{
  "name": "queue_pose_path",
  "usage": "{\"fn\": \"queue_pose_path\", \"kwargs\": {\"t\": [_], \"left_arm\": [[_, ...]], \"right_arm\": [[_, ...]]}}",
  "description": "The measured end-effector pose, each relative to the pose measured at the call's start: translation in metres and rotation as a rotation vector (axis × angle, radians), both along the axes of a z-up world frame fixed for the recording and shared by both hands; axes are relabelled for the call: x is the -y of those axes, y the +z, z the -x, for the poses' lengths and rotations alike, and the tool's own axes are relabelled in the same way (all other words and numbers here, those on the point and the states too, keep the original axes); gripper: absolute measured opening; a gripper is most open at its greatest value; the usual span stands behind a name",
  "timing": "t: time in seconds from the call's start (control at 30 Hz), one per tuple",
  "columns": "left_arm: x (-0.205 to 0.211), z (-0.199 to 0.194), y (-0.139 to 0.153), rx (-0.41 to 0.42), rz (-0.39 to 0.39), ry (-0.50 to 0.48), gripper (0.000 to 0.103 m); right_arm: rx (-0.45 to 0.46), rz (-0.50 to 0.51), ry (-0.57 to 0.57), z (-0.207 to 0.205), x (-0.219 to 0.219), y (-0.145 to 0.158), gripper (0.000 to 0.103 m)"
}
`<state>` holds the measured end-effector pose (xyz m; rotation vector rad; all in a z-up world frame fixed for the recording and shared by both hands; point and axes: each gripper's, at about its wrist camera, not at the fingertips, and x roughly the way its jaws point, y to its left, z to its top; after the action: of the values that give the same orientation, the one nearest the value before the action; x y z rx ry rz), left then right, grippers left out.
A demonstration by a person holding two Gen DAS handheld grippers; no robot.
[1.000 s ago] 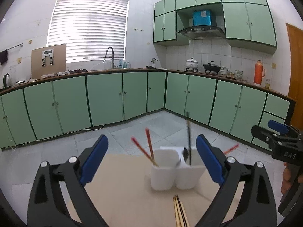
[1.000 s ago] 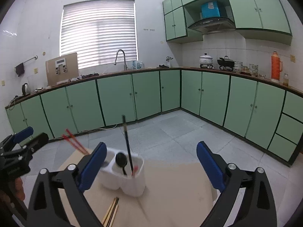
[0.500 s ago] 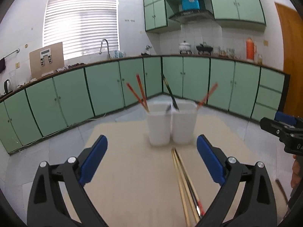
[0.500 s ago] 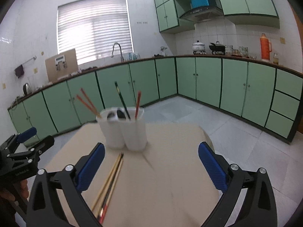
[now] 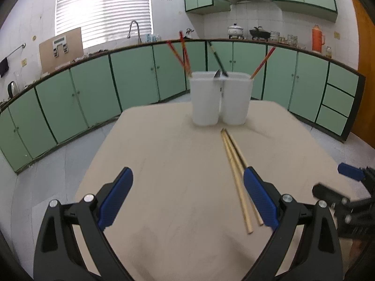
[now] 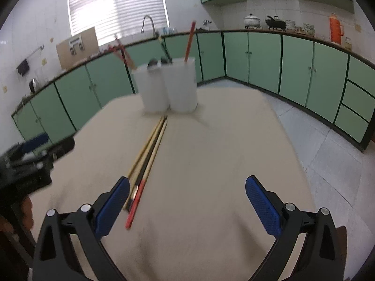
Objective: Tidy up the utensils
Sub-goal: 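Withdraw both tools from the holder toward the remaining chopsticks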
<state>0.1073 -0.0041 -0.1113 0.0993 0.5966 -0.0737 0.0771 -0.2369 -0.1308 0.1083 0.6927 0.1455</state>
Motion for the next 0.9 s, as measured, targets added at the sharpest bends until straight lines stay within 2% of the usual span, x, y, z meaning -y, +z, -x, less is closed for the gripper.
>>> {"fn": "queue_pose_path", "kwargs": {"t": [0.13, 0.33, 0.4, 0.5, 0.7, 0.9], "left_arm": [[-0.004, 0.003, -0.011, -0.033, -0.007, 0.003, 0.092], [-0.003, 0.008, -0.028, -0.093, -0.007, -0.007, 0.092], [-0.001, 0.009, -0.033, -0.11, -0.008, -0.006, 0.092], [0.0, 0.01, -0.038, -0.128, -0.009, -0.002, 0.092], [-0.001, 0.008, -0.044, -0.148, -0.004, 0.01, 0.092], [0.002, 0.008, -0.044, -0.15, 0.003, 0.006, 0.092]], "right_arm": [[-0.029, 0.018, 0.033, 0.007, -0.015, -0.014, 0.091], [-0.066, 0.027, 0.098, 0.014, -0.037, -0.025, 0.064], [-0.078, 0.023, 0.118, 0.015, -0.043, -0.028, 0.048], [-0.112, 0.018, 0.155, 0.015, -0.052, -0.035, 0.036], [-0.11, 0.035, 0.165, 0.017, -0.062, -0.038, 0.024], [-0.094, 0.08, 0.166, 0.018, -0.071, -0.039, 0.018]]}}
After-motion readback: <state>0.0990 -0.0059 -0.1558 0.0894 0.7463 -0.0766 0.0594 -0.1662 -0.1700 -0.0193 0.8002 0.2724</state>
